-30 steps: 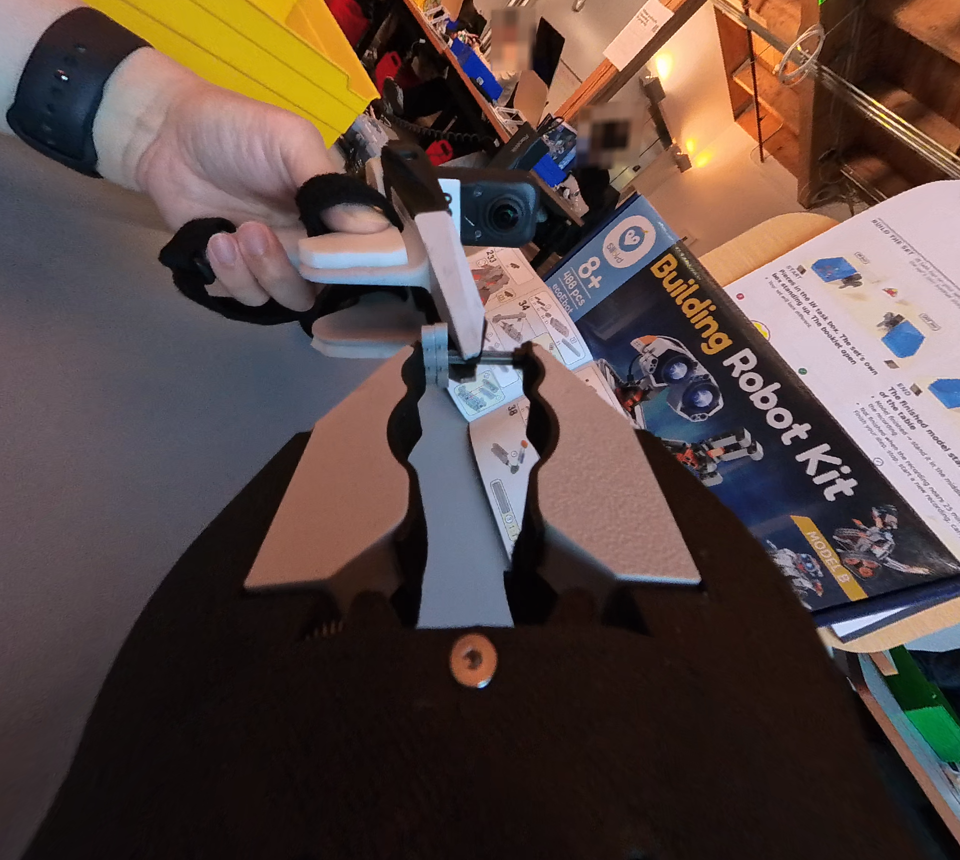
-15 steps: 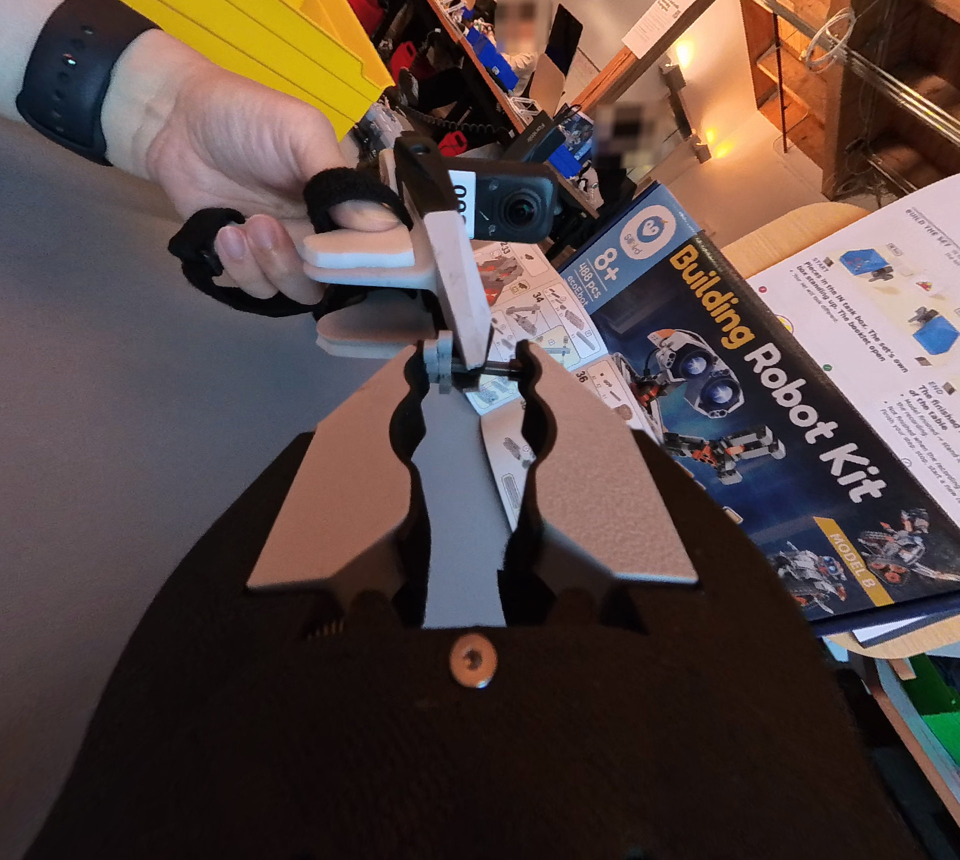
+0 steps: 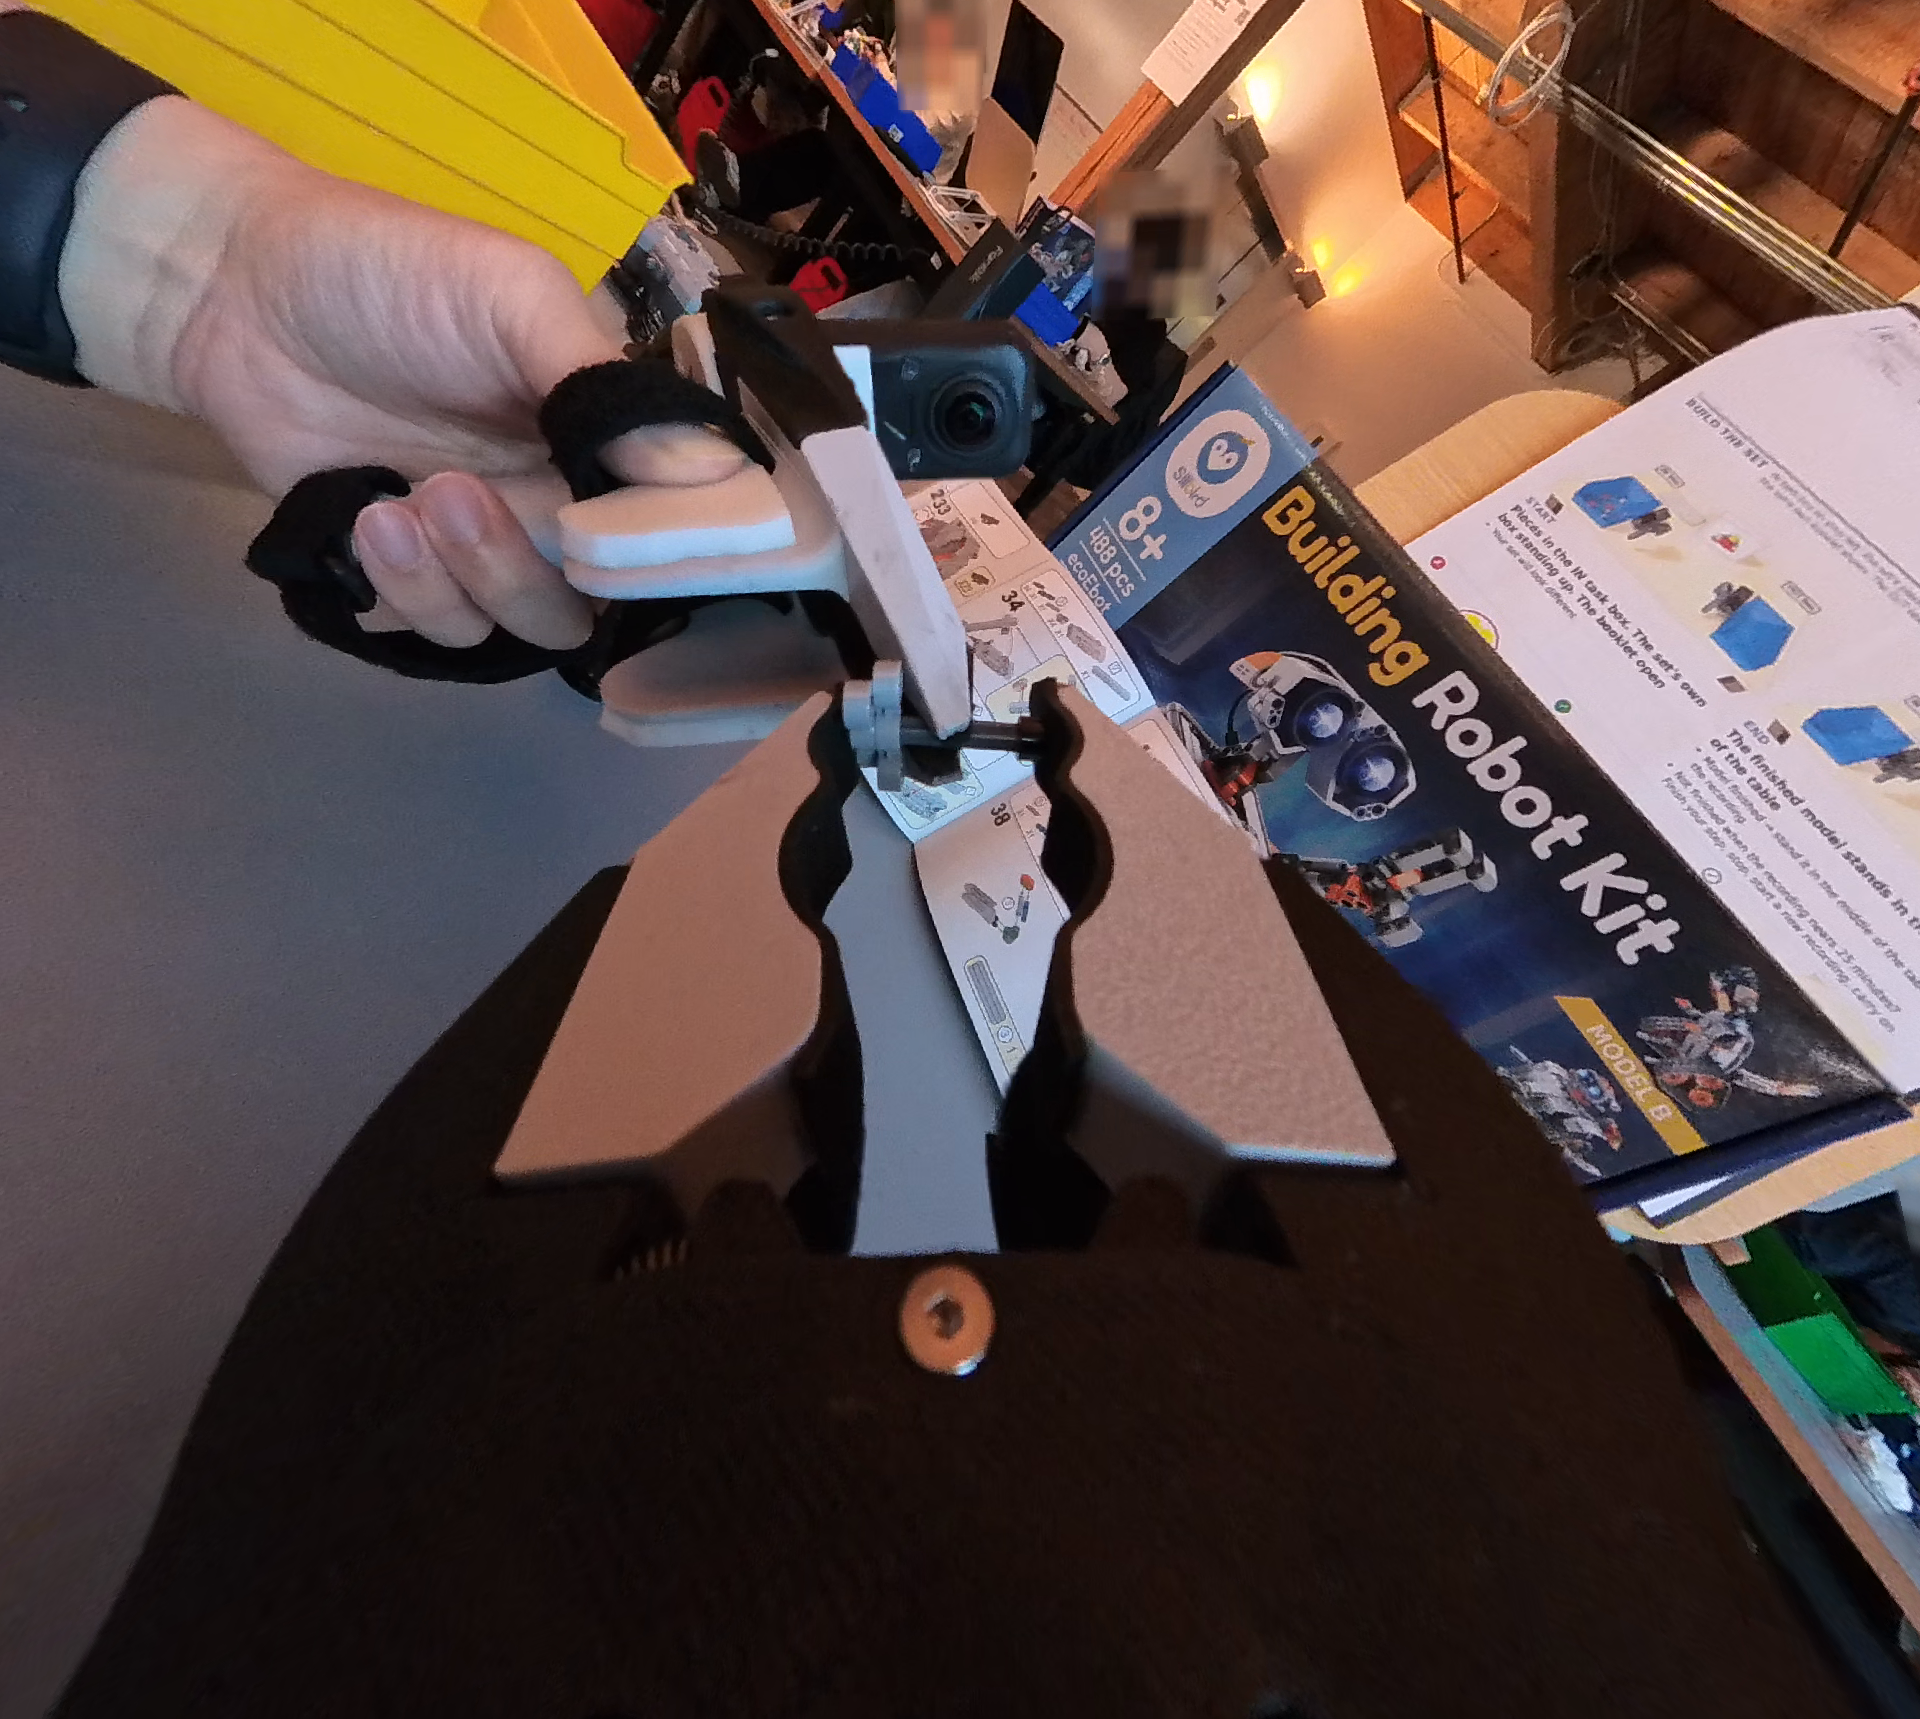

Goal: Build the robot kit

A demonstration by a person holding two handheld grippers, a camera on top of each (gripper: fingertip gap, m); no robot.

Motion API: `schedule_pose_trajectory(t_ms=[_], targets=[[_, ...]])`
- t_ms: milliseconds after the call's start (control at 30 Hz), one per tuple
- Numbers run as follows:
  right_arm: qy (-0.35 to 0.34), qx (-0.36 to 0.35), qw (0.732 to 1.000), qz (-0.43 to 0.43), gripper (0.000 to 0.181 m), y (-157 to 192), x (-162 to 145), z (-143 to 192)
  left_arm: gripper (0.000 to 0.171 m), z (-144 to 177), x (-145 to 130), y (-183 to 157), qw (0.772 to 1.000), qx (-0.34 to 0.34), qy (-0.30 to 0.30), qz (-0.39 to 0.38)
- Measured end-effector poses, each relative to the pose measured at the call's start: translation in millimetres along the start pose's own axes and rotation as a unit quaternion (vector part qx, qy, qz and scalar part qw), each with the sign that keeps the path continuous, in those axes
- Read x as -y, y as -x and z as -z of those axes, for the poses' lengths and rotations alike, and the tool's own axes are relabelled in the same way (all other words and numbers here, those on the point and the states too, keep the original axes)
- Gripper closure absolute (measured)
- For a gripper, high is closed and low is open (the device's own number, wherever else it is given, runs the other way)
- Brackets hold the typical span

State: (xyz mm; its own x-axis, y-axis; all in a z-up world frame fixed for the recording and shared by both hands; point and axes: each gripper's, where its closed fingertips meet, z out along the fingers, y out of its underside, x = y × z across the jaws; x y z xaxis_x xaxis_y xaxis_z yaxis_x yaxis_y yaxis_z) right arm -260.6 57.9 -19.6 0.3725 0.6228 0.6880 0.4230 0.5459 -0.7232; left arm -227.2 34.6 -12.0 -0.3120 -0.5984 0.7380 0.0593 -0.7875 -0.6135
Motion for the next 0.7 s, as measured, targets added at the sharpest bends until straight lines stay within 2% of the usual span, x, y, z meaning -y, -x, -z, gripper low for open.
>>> schedule_pose_trajectory(t_ms=[133,200,267,333,433,567,700], targets=[[0.002,0.005,1.000,0.020,0.148,1.7,-0.4,-0.2,0.170,0.4,-1.4,-0.2,1.000,0.012,0.010,-0.018],[-0.007,0.016,1.000,-0.002,0.147,2.9,0.6,-0.6,0.171,1.2,-1.8,0.2,0.999,0.024,0.016,-0.047],[-0.033,-0.009,0.999,0.007,0.147,-2.0,8.2,2.7,0.171,-1.0,-0.6,-7.0,0.995,0.022,0.016,-0.091],[-0.046,-0.044,0.997,0.036,0.138,-9.6,15.7,7.0,0.171,-2.5,0.7,-14.8,0.990,0.024,0.016,-0.137],[-0.061,-0.061,0.995,0.049,0.142,-11.0,24.0,11.3,0.171,-4.0,1.6,-23.9,0.982,0.024,0.014,-0.186],[-0.068,-0.093,0.989,0.094,0.143,-14.0,30.1,15.7,0.171,-4.5,4.4,-28.2,0.982,0.017,0.002,-0.188],[-0.058,-0.087,0.990,0.095,0.149,-11.3,27.0,13.7,0.171,-3.8,5.0,-25.7,0.983,0.021,0.000,-0.184]])
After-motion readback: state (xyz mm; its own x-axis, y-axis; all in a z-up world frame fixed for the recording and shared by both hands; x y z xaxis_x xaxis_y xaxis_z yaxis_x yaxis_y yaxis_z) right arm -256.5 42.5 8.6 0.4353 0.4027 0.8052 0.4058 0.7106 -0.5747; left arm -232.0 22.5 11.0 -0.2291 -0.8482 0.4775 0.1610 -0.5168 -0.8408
